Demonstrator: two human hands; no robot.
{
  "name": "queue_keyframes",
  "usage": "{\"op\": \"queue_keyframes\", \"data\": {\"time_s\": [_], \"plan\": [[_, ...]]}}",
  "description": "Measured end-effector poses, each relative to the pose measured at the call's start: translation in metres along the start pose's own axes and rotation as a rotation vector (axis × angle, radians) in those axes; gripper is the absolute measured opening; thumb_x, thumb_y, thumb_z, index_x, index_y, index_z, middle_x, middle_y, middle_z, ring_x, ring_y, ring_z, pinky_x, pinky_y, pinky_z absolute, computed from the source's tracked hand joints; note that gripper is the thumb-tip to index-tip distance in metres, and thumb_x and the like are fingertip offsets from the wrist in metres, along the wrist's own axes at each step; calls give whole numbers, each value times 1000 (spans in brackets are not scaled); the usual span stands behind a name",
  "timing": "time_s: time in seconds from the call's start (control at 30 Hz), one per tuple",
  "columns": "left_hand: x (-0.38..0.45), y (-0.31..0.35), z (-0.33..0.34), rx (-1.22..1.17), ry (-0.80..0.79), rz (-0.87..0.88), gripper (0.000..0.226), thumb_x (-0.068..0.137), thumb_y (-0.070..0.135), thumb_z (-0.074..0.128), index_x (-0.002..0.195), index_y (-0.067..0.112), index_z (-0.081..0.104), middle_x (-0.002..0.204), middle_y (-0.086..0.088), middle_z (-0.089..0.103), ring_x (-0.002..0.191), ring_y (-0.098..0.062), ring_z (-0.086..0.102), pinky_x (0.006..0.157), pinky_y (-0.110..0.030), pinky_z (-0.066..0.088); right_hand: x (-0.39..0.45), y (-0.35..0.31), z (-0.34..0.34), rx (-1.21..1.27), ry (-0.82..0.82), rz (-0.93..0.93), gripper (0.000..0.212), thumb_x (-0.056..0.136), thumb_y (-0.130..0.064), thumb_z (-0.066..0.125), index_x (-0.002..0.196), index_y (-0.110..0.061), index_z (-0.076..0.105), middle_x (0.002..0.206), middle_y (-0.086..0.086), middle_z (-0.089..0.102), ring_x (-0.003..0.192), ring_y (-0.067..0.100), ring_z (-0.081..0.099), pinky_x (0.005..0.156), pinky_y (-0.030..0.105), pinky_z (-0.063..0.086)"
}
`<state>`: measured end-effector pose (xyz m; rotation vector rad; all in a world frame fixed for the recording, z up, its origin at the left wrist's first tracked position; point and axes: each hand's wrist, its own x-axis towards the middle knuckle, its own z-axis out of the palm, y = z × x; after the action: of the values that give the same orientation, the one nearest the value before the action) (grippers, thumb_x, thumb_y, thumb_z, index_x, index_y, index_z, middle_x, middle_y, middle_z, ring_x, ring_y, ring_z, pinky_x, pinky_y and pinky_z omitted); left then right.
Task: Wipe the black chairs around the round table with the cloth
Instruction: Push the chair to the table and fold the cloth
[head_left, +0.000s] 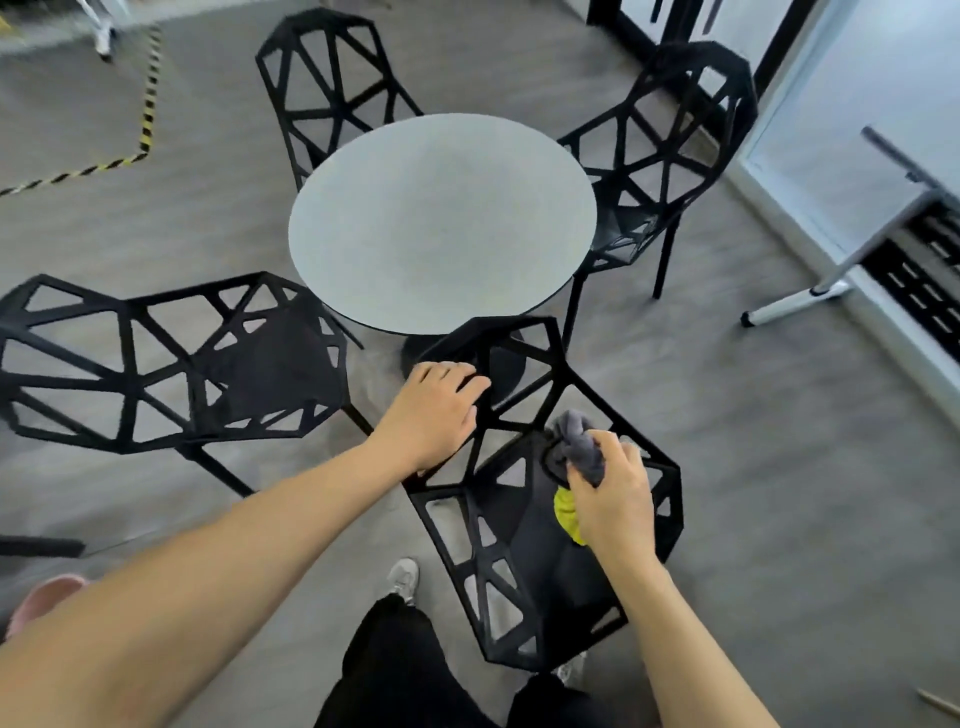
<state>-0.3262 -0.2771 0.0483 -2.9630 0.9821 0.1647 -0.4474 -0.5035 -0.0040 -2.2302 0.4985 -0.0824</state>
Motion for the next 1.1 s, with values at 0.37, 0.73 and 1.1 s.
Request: {"op": "queue_keyframes", "data": {"time_s": [0.37, 0.73, 1.1], "plan": [[51, -83, 12, 19, 19, 433, 44, 87, 24, 62, 130, 16, 58, 128, -9, 61, 113, -29, 59, 96, -43, 46, -29, -72, 77, 8, 294, 285, 27, 92, -26, 68, 117, -30, 58, 102, -6, 50, 90, 16, 54, 74, 31, 50], [53, -159, 48, 185, -226, 548, 58, 84, -5, 58, 136, 20, 59, 147, -11, 52, 130, -35, 53, 96, -45, 49, -55, -97, 156, 77, 327, 460, 25, 89, -26, 68, 111, -33, 57, 99, -6, 48, 90, 18, 55, 72, 37, 52], [118, -174, 62, 490, -242, 836, 62, 102, 23, 44, 159, 24, 18, 167, -12, 8, 153, -33, 12, 114, -40, 32, -18, -138, 265, 9, 86, 551, 29, 93, -27, 63, 120, -25, 53, 113, 3, 49, 104, 26, 51, 84, 38, 47]]}}
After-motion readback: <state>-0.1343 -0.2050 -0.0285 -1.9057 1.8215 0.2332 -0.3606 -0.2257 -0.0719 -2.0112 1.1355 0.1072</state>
